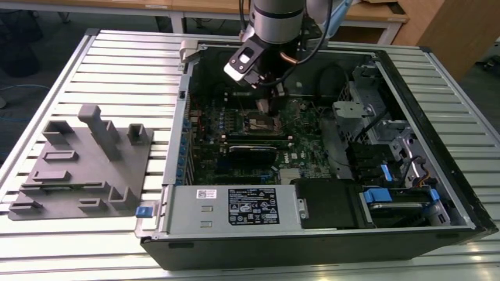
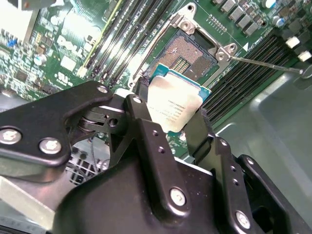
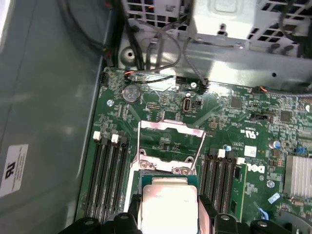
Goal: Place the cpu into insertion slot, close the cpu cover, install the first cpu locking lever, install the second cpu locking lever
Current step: 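Place the cpu into insertion slot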
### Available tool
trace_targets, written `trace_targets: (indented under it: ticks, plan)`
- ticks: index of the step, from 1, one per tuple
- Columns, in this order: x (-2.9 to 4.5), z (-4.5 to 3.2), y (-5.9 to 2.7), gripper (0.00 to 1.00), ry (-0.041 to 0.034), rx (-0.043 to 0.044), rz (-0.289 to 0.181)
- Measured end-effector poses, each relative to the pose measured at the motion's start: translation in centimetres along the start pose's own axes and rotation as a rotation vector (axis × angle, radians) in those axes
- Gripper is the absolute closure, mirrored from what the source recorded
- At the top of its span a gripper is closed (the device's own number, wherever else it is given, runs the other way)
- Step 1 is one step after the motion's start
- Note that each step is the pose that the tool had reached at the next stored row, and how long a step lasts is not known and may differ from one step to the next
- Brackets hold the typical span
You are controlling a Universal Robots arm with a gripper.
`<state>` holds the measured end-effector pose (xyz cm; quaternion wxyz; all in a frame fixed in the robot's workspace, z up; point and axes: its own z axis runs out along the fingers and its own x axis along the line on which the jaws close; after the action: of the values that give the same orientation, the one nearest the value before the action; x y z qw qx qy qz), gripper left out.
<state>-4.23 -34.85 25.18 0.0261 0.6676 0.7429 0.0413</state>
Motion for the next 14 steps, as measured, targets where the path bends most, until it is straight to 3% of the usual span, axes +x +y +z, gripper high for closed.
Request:
trace_targets:
  ticks: [6, 14]
  plan:
    - [-0.01, 0.10, -0.01, 0.46, -0.0088, -0.0013, 0.091]
    - [0.00, 0.13, -0.01, 0.46, -0.0088, -0.0015, 0.092]
